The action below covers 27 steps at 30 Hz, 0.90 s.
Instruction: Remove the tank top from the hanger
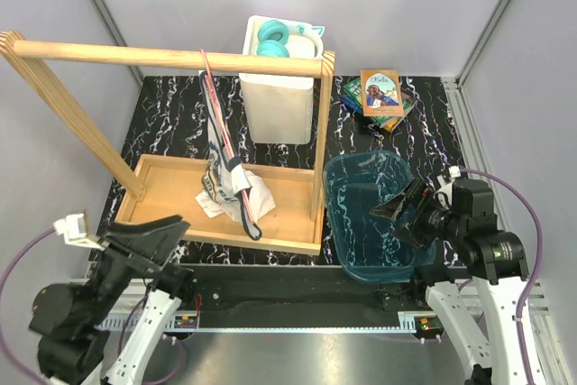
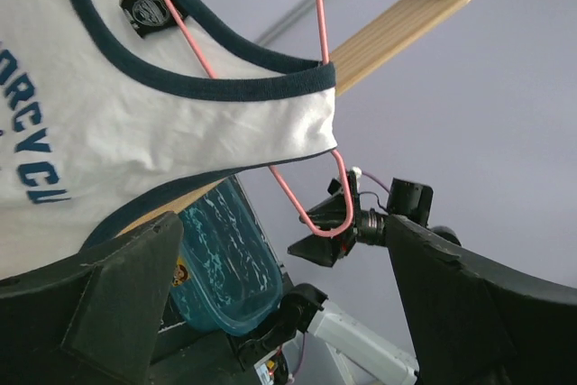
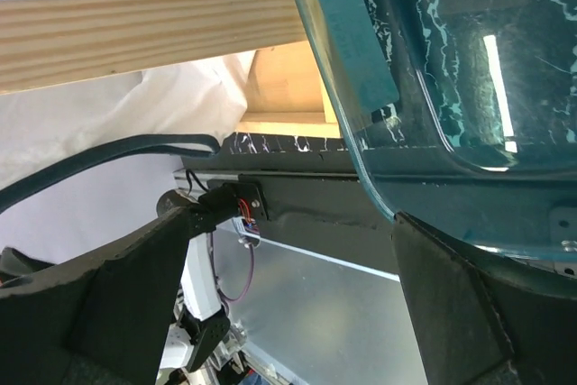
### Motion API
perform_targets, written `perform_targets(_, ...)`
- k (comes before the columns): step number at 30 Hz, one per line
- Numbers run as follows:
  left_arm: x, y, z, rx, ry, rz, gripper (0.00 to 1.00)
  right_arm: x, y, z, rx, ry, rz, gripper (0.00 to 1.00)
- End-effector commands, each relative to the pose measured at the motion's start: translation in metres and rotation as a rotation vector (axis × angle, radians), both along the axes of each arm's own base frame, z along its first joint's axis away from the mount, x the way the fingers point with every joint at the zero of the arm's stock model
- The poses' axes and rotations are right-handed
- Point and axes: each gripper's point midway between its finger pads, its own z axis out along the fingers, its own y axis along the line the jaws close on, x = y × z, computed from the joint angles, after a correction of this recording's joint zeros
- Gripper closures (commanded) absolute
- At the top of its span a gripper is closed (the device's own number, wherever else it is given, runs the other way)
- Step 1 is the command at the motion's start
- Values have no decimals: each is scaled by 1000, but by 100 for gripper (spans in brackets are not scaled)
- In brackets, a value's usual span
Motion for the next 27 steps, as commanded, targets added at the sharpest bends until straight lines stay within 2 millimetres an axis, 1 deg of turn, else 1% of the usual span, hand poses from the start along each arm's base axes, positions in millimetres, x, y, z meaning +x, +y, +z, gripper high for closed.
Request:
perform_targets(1,-8,29,-16,30,184,148,1,-3,-11,19,-69,-41,-21,0)
perform_targets(2,-3,30,-16,41,239,164,1,-3,-10,24,-66,-52,-18,1)
perform_targets(3,-7,32,-21,58,288,168,1,-4,-10,35,-57,-81,-19,0)
perform_targets(4,-18,34,-2,39,259,153,1,-5,-8,41,-41,-90,-19,0)
perform_targets(5,-17,29,5,74,248,127,1,-7,-7,47,-24,-101,-18,0)
perform_targets(6,-23,25,17,80,213,82,1,-10,-3,59,2,-130,2,0)
perform_targets(7,-33,30,35,62,163,79,1,-12,-1,65,19,-141,8,0)
perform_targets(8,-33,33,45,52,147,87,1,-14,2,75,35,-179,20,0)
perform_targets(9,-32,42,60,24,94,130,1,-20,7,89,69,-220,59,0)
perform_targets(11,-33,55,77,-55,36,177,1,-25,10,107,90,-305,88,0)
perform_targets(12,-33,58,98,-110,-42,157,1,-30,11,118,96,-348,106,0)
perform_targets(14,-16,48,98,-140,22,80,1,-34,13,134,103,-403,131,0)
perform_targets(15,-9,42,97,-130,48,52,1,-35,15,137,102,-415,153,0)
perform_targets(16,-8,39,104,-116,44,28,1,-34,17,140,106,-416,171,0)
perform_targets(17,5,27,107,-75,70,9,1,-29,20,141,109,-395,189,0)
perform_targets(18,6,21,112,-47,67,-20,1,-29,22,147,111,-409,222,0)
perform_targets(19,2,24,129,-20,14,-21,1,-27,24,149,111,-408,236,0)
perform_targets(20,15,12,132,30,29,-23,1,-22,25,154,108,-408,251,0)
perform_targets(21,18,8,135,64,24,-32,1,-19,25,157,96,-422,262,0)
perform_targets(22,27,2,145,112,12,-28,1,-17,26,160,93,-426,268,0)
perform_targets(24,38,-9,148,153,24,-39,1,-9,27,167,87,-430,272,0)
perform_targets(25,41,-12,155,160,17,-44,1,-7,27,169,86,-431,273,0)
perform_targets(26,56,-28,150,190,56,-65,4,-2,28,172,86,-437,273,0)
perform_targets(27,62,-32,152,194,65,-64,7,0,28,174,89,-439,270,0)
